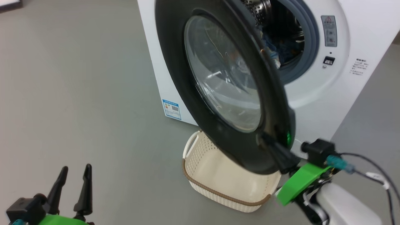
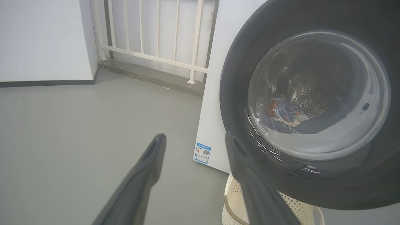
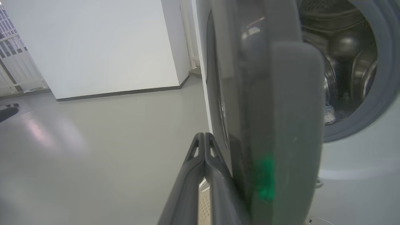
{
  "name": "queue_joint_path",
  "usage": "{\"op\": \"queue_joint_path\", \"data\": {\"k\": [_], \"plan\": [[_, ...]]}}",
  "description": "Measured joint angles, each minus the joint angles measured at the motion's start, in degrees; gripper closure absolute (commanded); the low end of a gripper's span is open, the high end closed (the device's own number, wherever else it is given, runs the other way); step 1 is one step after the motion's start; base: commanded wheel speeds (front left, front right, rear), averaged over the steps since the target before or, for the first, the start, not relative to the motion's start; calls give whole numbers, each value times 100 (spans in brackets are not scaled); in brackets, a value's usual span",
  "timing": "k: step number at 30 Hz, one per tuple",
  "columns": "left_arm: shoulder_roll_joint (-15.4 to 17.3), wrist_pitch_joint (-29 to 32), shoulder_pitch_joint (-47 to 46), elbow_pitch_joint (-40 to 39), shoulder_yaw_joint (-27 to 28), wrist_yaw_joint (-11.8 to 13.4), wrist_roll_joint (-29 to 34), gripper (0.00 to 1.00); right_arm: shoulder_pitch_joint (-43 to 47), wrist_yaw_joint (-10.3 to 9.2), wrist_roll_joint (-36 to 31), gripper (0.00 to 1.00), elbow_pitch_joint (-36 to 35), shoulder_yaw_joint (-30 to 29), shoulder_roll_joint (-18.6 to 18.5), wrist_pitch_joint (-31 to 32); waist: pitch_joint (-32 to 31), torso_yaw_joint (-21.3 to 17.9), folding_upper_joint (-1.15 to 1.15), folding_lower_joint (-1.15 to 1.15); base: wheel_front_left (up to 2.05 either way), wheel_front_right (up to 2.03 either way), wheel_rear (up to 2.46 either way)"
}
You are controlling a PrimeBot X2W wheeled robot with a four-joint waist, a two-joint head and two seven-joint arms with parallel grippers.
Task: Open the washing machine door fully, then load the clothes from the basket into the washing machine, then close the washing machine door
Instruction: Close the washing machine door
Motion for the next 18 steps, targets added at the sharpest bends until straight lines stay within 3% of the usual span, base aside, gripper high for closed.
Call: {"op": "queue_joint_path", "data": {"k": [7,18], "plan": [[-26,-52,-182,43,-37,-30,-23,0,-202,0,-132,100,-2,-394,-148,0,266,-127,0,0,0,0,0],[-243,-151,-715,49,-253,-131,-23,0,-1402,1,-124,100,275,-687,-520,0,1029,-260,0,1,0,0,0]]}}
